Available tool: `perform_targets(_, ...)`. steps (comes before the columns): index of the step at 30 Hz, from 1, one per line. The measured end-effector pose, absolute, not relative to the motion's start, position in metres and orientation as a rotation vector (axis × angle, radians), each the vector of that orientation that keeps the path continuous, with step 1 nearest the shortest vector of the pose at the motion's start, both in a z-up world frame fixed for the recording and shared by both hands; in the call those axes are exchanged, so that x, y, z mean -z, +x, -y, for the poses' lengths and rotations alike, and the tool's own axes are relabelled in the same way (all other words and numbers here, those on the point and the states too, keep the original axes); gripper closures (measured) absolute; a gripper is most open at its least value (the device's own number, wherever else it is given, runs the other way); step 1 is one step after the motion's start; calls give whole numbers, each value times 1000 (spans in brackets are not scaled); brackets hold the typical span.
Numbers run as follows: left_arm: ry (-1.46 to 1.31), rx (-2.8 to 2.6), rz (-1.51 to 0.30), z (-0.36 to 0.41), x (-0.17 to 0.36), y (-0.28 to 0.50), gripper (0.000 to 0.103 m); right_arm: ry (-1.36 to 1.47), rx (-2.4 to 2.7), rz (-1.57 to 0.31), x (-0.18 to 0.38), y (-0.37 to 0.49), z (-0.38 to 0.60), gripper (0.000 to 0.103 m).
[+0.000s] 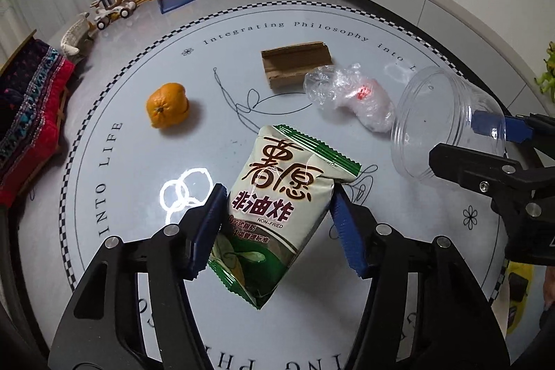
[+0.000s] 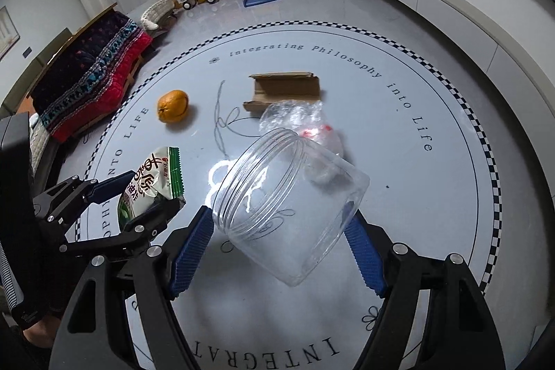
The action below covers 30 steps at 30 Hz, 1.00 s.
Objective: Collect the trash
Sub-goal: 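Grasp the green snack bag with the left tool while the right tool grasps the clear plastic jar, then carry the green bag and jar to the black trash bag and open both tools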
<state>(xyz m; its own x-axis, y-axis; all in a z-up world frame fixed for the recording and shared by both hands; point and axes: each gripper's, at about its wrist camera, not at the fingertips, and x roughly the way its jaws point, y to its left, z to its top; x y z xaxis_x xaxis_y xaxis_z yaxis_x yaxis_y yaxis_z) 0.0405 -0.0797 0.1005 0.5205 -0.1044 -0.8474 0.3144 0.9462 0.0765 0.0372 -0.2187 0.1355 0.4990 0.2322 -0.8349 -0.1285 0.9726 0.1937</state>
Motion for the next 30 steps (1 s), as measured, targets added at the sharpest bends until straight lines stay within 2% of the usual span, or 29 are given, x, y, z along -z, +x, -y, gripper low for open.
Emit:
perform_targets(16, 122, 99, -920, -28, -127, -81, 43, -35, -433, -993, -159, -62, 109, 27)
perform_targets(30, -12, -96, -932, -130, -99, -178, 43, -164, -678, -1006, -146, -142, -13, 27)
